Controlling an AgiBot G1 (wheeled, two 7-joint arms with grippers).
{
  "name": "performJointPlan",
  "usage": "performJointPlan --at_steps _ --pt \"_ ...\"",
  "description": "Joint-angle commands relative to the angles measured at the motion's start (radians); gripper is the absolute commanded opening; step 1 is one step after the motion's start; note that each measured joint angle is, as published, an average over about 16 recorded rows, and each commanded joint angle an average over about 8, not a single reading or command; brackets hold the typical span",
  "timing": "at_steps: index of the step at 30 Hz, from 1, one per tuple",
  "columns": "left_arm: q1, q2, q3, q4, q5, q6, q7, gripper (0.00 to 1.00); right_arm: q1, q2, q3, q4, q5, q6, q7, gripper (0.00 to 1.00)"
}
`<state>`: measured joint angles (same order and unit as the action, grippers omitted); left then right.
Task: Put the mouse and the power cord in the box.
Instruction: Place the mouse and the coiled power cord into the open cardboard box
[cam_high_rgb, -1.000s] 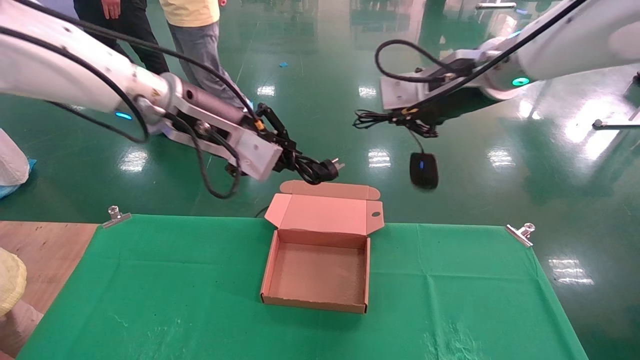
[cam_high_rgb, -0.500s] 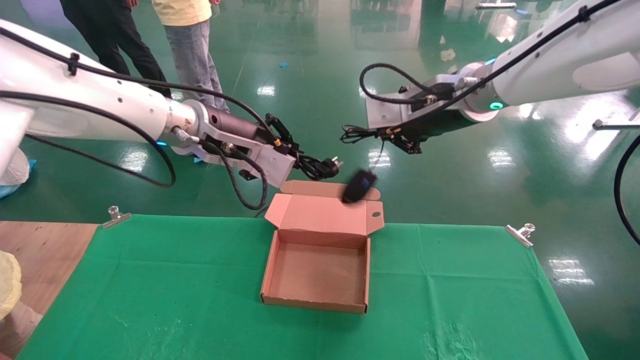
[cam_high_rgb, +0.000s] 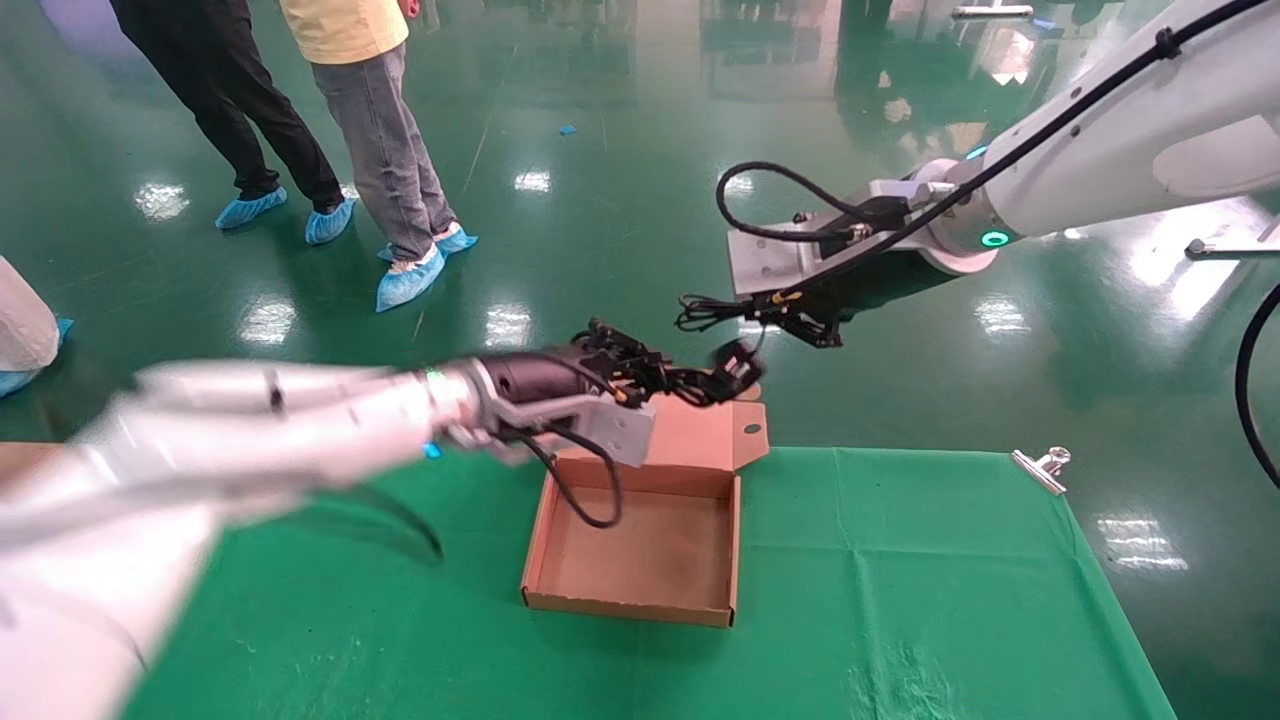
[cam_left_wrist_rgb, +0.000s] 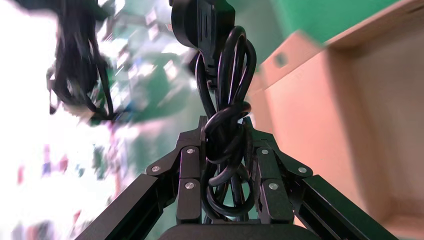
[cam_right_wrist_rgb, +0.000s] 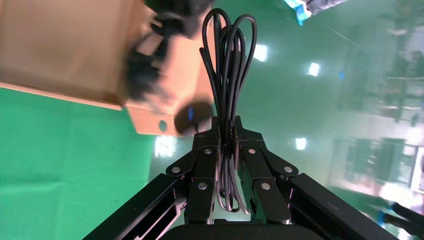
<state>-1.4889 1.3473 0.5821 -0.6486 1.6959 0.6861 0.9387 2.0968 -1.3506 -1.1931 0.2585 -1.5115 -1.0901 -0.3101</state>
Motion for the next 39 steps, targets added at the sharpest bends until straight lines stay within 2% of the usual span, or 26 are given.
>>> performJointPlan --at_steps 1,4,8,17,24,25,32,33,39 --pt "0.1 0.008 -0.019 -0.057 -0.023 -0.133 0.027 0.0 -0.001 0.0 -0.003 0.0 0.004 -0.018 0.002 0.0" --pt "0.19 0.01 0.015 -0.132 -0.023 -0.258 0.037 0.0 -0.004 0.002 -0.008 -0.004 0.007 -0.032 0.003 0.0" --pt "0.245 0.008 0.081 -0.163 -0.011 -0.326 0.035 0.0 -0.011 0.003 -0.013 -0.014 0.01 -0.044 0.003 0.0" --pt "0.279 0.012 0.222 -0.112 0.026 -0.415 0.057 0.0 -0.031 0.005 -0.019 -0.041 0.019 -0.051 -0.008 0.0" --pt "0.268 0.015 0.321 -0.078 -0.012 -0.445 0.07 0.0 -0.042 0.008 -0.021 -0.06 0.025 -0.047 -0.024 0.0" --pt "0.265 0.015 0.334 -0.073 -0.019 -0.445 0.072 0.05 -0.043 0.009 -0.021 -0.063 0.026 -0.046 -0.027 0.0" --pt "0.243 0.016 0.412 -0.023 -0.071 -0.474 0.076 0.92 -0.05 0.009 -0.018 -0.086 0.036 -0.038 -0.045 0.0" --pt "0.24 0.017 0.422 -0.016 -0.078 -0.481 0.076 1.0 -0.05 0.009 -0.018 -0.087 0.038 -0.037 -0.048 0.0" --pt "0.219 0.017 0.48 0.01 -0.114 -0.51 0.07 1.0 -0.053 0.008 -0.015 -0.092 0.047 -0.037 -0.062 0.0"
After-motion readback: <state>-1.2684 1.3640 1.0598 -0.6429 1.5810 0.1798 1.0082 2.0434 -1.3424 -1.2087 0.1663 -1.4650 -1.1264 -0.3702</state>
